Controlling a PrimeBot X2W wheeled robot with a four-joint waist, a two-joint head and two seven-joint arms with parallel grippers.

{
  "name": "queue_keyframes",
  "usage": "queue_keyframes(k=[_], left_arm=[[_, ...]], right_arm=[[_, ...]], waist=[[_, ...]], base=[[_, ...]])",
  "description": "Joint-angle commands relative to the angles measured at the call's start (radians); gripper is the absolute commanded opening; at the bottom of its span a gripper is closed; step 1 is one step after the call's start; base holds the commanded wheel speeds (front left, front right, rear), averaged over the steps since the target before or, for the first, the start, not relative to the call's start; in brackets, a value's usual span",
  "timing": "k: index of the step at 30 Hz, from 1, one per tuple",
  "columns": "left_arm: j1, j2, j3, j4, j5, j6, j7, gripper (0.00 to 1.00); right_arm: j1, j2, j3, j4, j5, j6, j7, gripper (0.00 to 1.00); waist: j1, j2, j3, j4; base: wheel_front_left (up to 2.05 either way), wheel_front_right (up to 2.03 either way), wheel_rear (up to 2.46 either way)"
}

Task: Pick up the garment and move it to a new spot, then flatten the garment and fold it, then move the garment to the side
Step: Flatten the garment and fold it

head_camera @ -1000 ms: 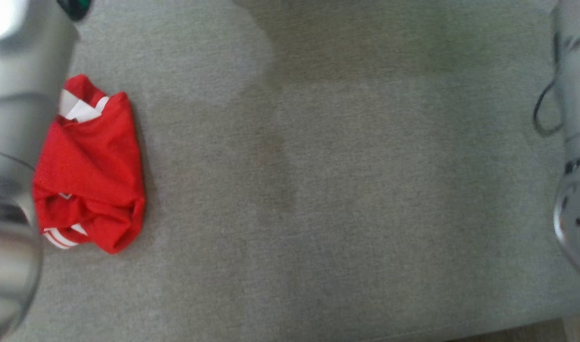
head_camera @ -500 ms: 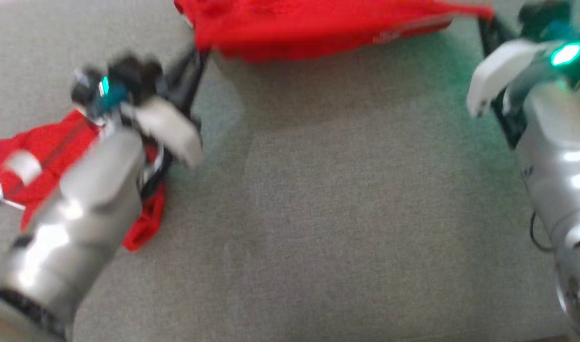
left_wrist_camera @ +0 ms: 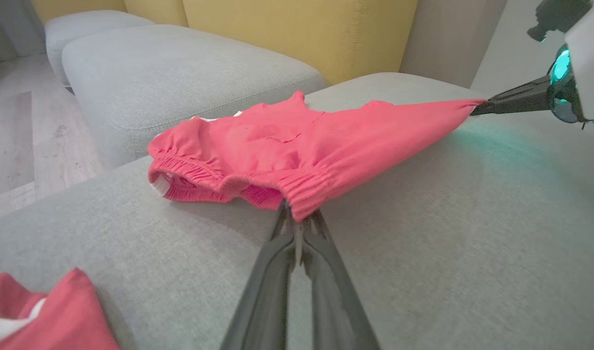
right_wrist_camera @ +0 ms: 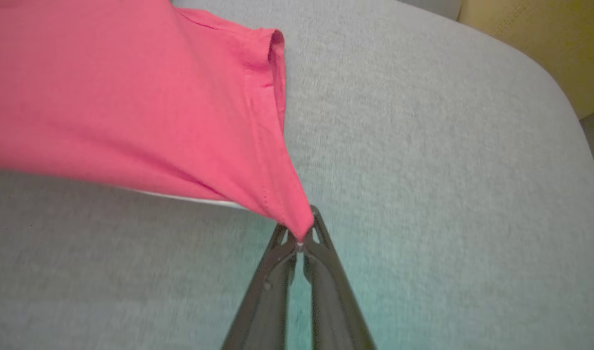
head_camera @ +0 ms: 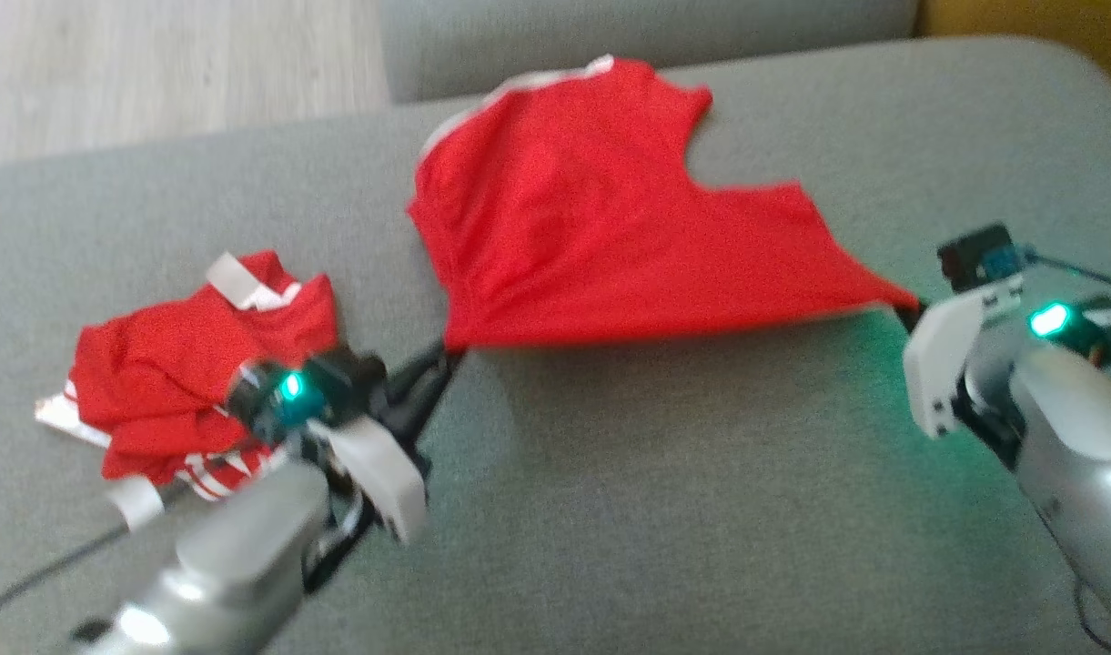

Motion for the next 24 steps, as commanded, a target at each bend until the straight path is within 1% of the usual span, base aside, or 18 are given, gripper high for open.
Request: queue_keyframes(k=[1, 4, 8, 12, 15, 17, 19, 21, 24], left_arm=[[-0.019, 0.04, 0.034, -0.02, -0.01, 0.011, -0.005, 0.0], [0.036, 0.048, 0.018, -0.075, -0.019, 0.031, 0.011, 0.0], [0.107, 0.071, -0.007, -0.16, -0.023, 0.065, 0.034, 0.0], [0.168, 0.095, -0.032, -0.268, -0.031, 0.096, 0.069, 0.0], [0.202, 0.114, -0.049, -0.349, -0.034, 0.12, 0.099, 0.0], [0.215, 0.124, -0.053, -0.394, -0.039, 0.136, 0.115, 0.0], [0.214, 0.133, -0.048, -0.428, -0.038, 0.156, 0.123, 0.0], [0.204, 0.137, -0.033, -0.45, -0.037, 0.181, 0.126, 0.0], [0.177, 0.143, -0.011, -0.471, -0.036, 0.205, 0.132, 0.0]], right_arm=[[0.004, -0.04, 0.013, -0.025, 0.018, -0.001, 0.004, 0.0], [0.051, -0.133, 0.086, -0.128, 0.098, -0.001, 0.041, 0.0], [0.115, -0.244, 0.136, -0.243, 0.195, -0.001, 0.096, 0.0], [0.175, -0.352, 0.148, -0.341, 0.255, -0.001, 0.143, 0.0], [0.215, -0.411, 0.128, -0.409, 0.289, -0.001, 0.163, 0.0], [0.232, -0.436, 0.104, -0.446, 0.293, -0.001, 0.159, 0.0], [0.239, -0.446, 0.074, -0.483, 0.284, -0.001, 0.14, 0.0], [0.239, -0.442, 0.037, -0.507, 0.264, -0.001, 0.112, 0.0], [0.223, -0.422, -0.016, -0.518, 0.213, -0.001, 0.081, 0.0]], waist=[[0.0002, -0.0001, -0.037, -0.01], [0.0002, -0.0001, -0.065, -0.012], [0.0002, -0.0001, -0.104, -0.023], [0.0002, -0.0001, -0.122, -0.028], [0.0002, -0.0001, -0.127, -0.034], [0.0002, -0.0001, -0.125, -0.038], [0.0002, -0.0001, -0.119, -0.038], [0.0002, -0.0001, -0.106, -0.034], [0.0002, -0.0001, -0.079, -0.022]], base=[[0.0, 0.0, 0.0], [0.0, 0.0, 0.0], [0.0, 0.0, 0.0], [0.0, 0.0, 0.0], [0.0, 0.0, 0.0], [0.0, 0.0, 0.0], [0.0, 0.0, 0.0], [0.0, 0.0, 0.0], [0.0, 0.0, 0.0]])
